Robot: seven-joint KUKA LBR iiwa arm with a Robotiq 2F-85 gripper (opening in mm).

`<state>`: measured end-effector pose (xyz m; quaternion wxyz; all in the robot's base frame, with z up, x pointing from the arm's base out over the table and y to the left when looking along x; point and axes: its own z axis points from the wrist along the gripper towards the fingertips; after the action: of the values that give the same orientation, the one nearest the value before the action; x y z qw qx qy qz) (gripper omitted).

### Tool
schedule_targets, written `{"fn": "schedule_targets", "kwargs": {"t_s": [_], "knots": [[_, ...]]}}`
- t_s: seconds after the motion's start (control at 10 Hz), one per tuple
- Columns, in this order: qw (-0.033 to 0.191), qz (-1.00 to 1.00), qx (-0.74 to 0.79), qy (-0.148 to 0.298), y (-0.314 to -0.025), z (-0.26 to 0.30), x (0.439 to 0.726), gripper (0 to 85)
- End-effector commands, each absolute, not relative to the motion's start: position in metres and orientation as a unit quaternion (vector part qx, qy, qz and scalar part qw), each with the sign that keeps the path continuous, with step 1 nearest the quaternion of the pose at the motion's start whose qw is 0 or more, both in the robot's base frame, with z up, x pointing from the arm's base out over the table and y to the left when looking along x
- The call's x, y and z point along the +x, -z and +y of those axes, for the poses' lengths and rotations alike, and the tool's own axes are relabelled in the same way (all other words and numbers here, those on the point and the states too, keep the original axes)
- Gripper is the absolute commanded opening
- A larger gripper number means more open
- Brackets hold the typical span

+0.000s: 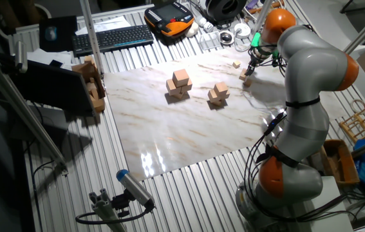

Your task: Stack the blocks into a cross shape

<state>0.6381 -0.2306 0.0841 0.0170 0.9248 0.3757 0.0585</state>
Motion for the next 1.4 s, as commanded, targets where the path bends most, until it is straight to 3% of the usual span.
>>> {"fn": "schedule_targets", "kwargs": {"t_s": [0.0, 0.1, 1.3], "knots": [[0.016, 0.371, 0.927, -0.057, -0.08, -0.231, 0.639, 85.0], [0.016, 0.368, 0.928, -0.06, -0.076, -0.232, 0.64, 68.0], [0.005, 0.348, 0.936, -0.056, -0.055, -0.227, 0.648, 68.0]]}}
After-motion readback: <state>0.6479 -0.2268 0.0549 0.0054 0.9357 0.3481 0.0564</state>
